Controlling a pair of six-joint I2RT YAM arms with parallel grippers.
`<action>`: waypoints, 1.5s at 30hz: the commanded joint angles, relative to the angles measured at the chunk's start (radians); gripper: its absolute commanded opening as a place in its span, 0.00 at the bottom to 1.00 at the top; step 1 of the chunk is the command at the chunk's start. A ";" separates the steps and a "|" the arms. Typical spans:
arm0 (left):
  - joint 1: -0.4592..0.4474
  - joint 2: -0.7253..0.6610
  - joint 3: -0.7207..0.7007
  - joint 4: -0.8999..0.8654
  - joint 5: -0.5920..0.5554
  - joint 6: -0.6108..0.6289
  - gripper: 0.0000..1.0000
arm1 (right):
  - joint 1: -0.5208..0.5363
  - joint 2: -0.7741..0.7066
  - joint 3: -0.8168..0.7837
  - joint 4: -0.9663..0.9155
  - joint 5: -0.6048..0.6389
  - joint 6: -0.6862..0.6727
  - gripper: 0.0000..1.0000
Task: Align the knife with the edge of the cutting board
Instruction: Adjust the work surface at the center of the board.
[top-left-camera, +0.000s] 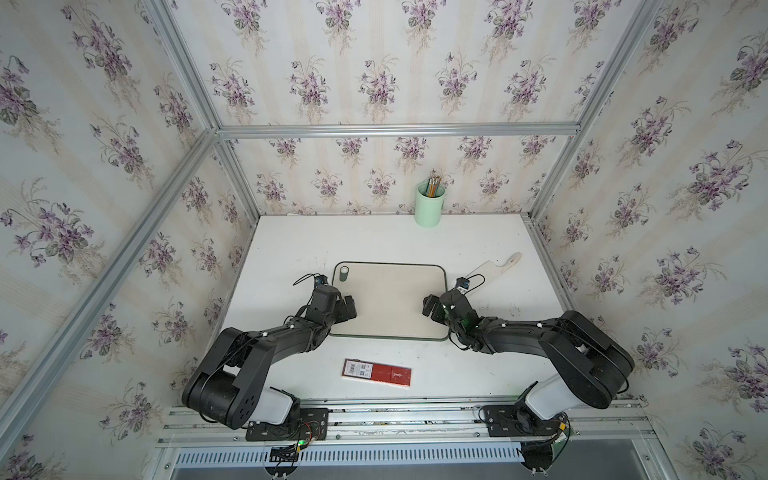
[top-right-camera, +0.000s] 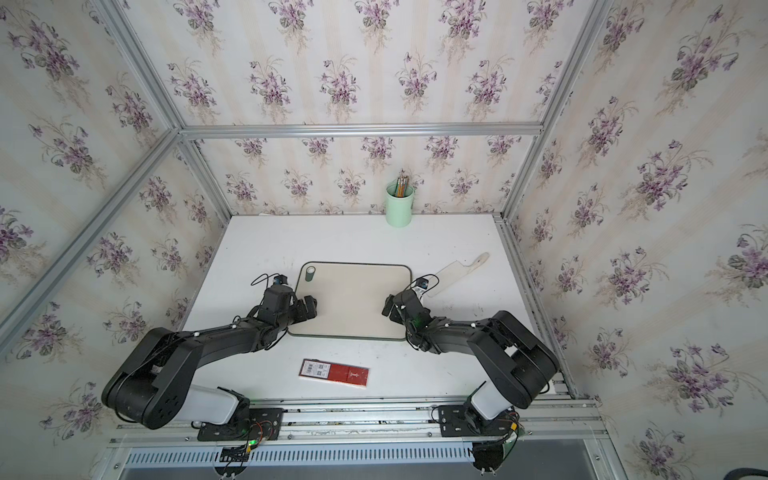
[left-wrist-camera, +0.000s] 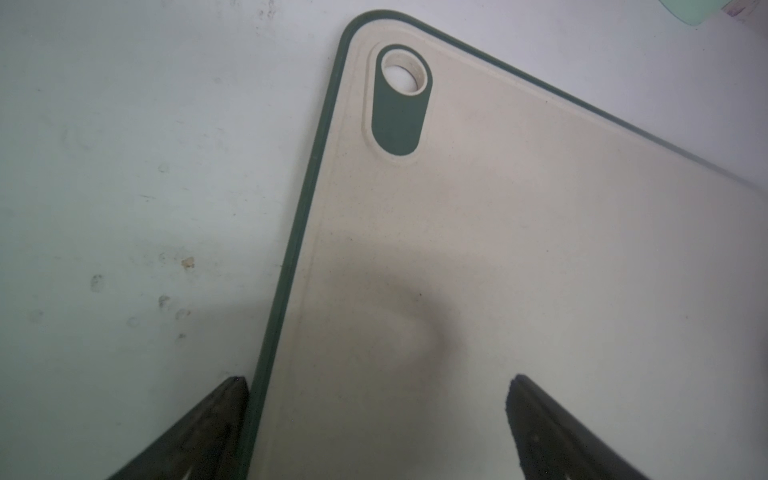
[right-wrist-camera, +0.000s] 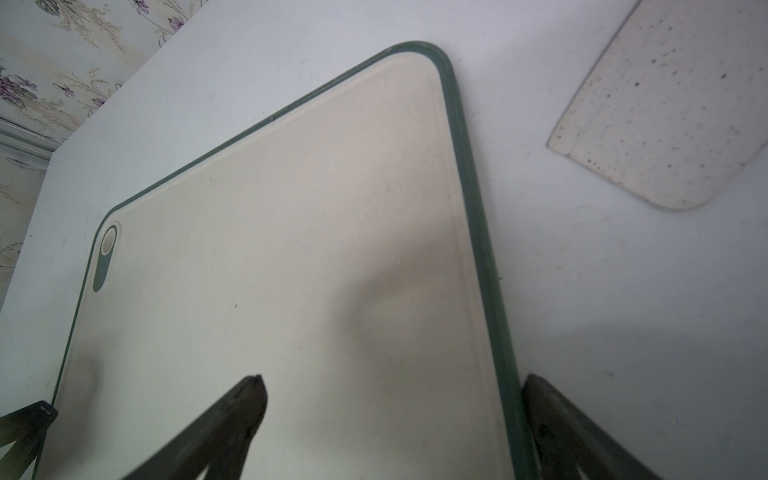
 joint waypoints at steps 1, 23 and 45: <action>-0.017 0.003 0.010 -0.252 0.229 -0.077 0.99 | 0.003 0.000 0.012 0.004 -0.200 0.038 1.00; 0.066 -0.142 0.297 -0.617 0.033 0.059 0.99 | -0.069 -0.137 0.127 -0.208 -0.112 -0.109 1.00; 0.153 0.255 0.407 -0.454 0.263 0.058 0.99 | -0.083 0.029 0.174 -0.269 -0.209 -0.031 1.00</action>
